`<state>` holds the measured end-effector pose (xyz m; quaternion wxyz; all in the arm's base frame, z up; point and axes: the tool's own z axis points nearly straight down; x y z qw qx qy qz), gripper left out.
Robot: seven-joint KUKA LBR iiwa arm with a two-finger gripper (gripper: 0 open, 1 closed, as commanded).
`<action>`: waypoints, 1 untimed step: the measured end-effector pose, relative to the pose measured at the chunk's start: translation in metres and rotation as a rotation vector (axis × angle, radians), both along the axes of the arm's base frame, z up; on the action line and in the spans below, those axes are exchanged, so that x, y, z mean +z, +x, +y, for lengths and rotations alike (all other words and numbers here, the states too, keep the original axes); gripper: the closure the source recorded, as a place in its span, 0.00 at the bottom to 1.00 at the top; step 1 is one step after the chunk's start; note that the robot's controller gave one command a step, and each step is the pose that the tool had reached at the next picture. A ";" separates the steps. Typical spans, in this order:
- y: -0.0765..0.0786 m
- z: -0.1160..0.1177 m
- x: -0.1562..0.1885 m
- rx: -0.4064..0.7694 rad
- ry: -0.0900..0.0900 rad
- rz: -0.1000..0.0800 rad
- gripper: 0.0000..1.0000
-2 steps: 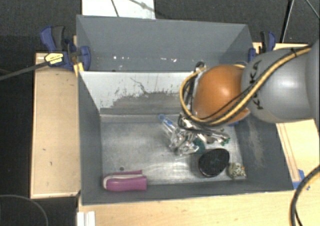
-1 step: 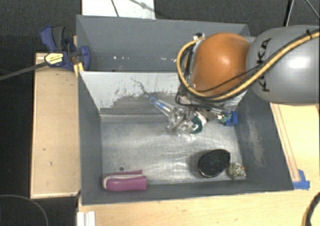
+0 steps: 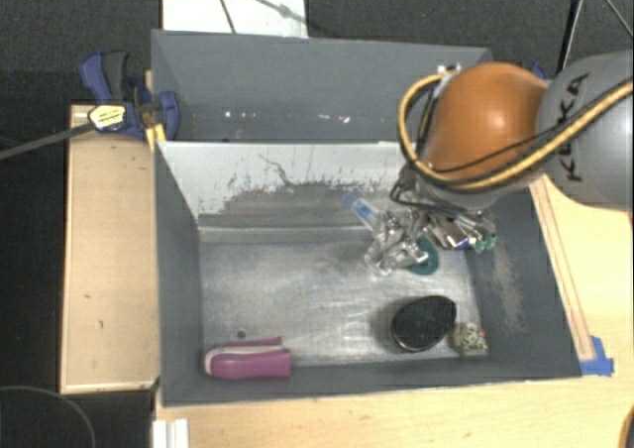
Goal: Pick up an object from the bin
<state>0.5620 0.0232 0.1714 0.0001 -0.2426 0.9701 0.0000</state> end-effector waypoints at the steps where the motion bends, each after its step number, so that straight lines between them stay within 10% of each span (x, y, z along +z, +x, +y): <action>1: -0.015 -0.013 0.033 -0.020 0.000 -0.006 1.00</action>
Offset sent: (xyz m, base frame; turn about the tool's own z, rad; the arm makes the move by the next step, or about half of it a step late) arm -0.0159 -0.0121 0.0306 0.0153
